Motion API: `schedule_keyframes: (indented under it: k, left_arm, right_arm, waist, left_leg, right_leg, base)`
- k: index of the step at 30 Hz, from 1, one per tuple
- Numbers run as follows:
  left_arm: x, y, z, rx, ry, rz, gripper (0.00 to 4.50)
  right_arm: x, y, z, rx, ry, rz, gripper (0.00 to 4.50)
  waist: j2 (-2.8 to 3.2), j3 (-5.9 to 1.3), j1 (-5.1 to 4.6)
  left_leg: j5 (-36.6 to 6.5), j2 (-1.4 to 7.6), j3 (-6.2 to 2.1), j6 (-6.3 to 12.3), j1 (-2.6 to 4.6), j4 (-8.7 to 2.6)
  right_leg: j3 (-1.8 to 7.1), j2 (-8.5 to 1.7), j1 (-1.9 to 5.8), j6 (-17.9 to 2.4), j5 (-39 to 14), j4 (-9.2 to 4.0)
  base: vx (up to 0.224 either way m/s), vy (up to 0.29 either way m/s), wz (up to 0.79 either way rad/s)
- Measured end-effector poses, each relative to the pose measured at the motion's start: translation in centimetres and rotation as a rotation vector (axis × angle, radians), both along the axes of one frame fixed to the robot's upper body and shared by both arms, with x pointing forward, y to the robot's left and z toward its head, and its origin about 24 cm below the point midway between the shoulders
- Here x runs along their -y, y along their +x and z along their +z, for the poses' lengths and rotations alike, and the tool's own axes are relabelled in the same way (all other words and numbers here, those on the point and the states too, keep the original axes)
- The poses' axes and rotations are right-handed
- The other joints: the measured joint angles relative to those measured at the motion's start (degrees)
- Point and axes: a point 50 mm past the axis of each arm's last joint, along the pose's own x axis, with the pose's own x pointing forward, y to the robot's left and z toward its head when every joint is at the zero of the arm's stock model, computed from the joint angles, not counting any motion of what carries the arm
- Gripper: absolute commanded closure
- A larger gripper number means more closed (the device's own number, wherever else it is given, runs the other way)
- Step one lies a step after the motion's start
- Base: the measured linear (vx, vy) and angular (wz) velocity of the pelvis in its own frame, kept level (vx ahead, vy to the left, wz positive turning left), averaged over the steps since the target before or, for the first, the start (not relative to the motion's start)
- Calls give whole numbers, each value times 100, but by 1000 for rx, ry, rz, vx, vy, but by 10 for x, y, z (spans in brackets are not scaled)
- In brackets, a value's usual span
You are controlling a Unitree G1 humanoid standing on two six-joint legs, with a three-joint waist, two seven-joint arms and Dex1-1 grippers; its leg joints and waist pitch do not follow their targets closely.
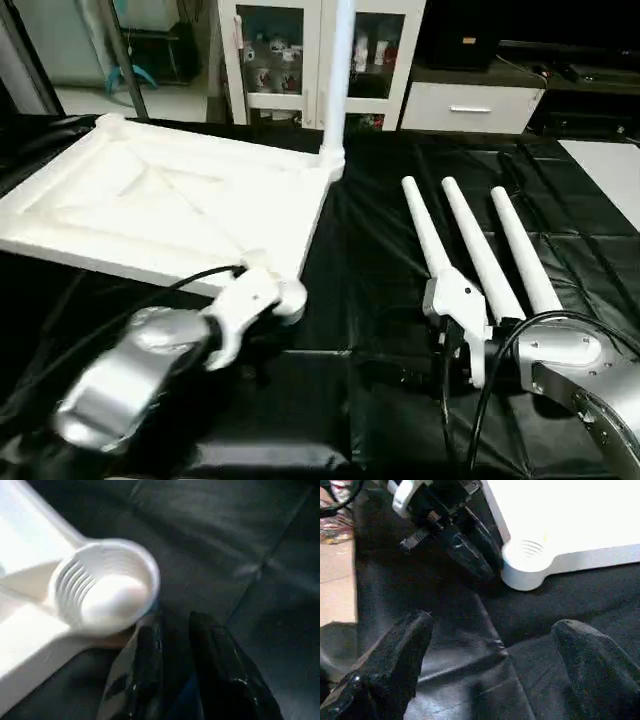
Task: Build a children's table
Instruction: Rotate table base, then pick table leg
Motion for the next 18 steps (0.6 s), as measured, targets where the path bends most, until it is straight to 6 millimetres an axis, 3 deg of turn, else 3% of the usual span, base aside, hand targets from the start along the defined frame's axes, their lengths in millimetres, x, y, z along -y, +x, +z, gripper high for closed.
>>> schedule_keyframes:
  k: [2,5,7,18]
  left_arm:
    - [0,-2,2,3,-1,-9,340]
    - [2,-8,13,25,-41,-60,340]
    - [11,-14,23,44,-114,-118,340]
    - [35,-6,52,168,-308,-153,340]
  right_arm:
    - [4,5,2,33,-19,-79,24]
    - [14,39,7,32,2,-417,12]
    - [30,53,10,26,-22,-599,12]
    - [47,76,4,-136,-185,-850,12]
  waist:
    - [2,0,-27]
    - [1,-1,-158]
    - [10,-6,-158]
    - [-11,-10,-170]
  left_leg:
    - [0,1,0,0,-1,-1]
    - [3,1,0,-4,0,5]
    - [3,-2,0,-4,-3,7]
    - [4,0,-3,-6,-11,3]
  right_leg:
    - [1,2,-2,1,0,0]
    - [3,4,-4,-6,5,6]
    - [2,0,-5,-4,3,3]
    - [-2,4,-9,-1,1,8]
  base:
    - [0,0,0]
    - [0,0,0]
    - [0,0,0]
    - [0,0,0]
